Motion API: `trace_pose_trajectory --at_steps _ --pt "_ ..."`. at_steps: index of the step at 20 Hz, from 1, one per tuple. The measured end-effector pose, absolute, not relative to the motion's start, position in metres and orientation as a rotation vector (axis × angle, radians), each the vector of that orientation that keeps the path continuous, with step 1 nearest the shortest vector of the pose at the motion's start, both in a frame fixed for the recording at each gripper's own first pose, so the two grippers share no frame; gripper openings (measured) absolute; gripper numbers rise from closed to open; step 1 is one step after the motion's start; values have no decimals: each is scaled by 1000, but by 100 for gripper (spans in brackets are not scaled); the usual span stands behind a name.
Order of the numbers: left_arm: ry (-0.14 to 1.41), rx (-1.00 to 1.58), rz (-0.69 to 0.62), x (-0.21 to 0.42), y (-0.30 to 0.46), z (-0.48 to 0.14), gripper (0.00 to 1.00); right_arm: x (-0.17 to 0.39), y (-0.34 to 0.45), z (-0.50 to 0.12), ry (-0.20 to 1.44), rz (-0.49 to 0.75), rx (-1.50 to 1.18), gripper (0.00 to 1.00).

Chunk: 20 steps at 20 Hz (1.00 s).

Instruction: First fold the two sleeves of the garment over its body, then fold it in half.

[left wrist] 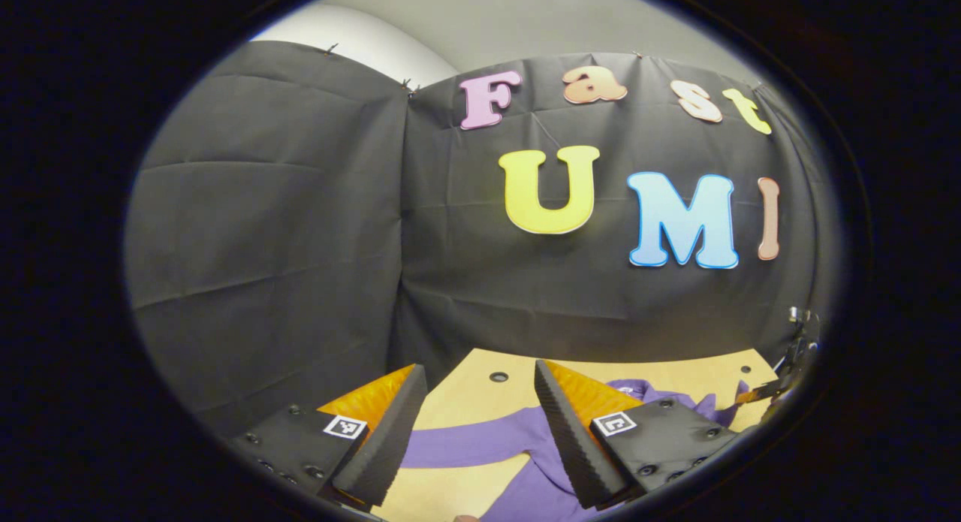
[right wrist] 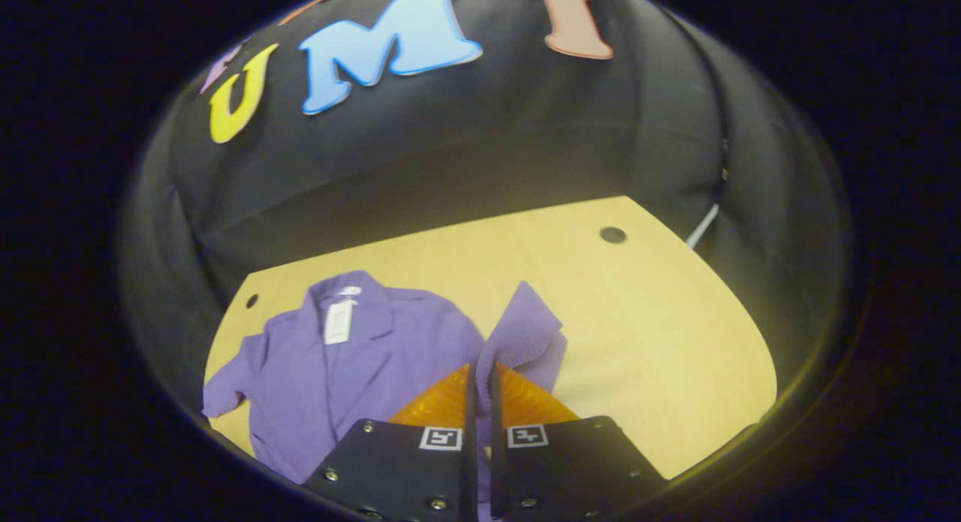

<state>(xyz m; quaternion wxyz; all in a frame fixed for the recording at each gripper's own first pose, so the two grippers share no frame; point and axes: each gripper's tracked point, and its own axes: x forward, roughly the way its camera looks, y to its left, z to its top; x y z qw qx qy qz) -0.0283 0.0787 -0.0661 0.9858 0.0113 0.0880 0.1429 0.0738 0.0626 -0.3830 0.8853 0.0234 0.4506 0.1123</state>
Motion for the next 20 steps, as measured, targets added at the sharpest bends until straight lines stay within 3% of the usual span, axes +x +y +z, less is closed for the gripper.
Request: trace_pose_trajectory --at_steps 6,12,20 --pt "183 19 372 -48 117 -66 93 63 223 -358 897 528 32 7" --pt "206 32 503 -86 165 -68 93 4 355 -372 924 804 -62 7" --pt "247 65 642 -133 205 -70 93 -41 405 -431 1023 925 -173 4"
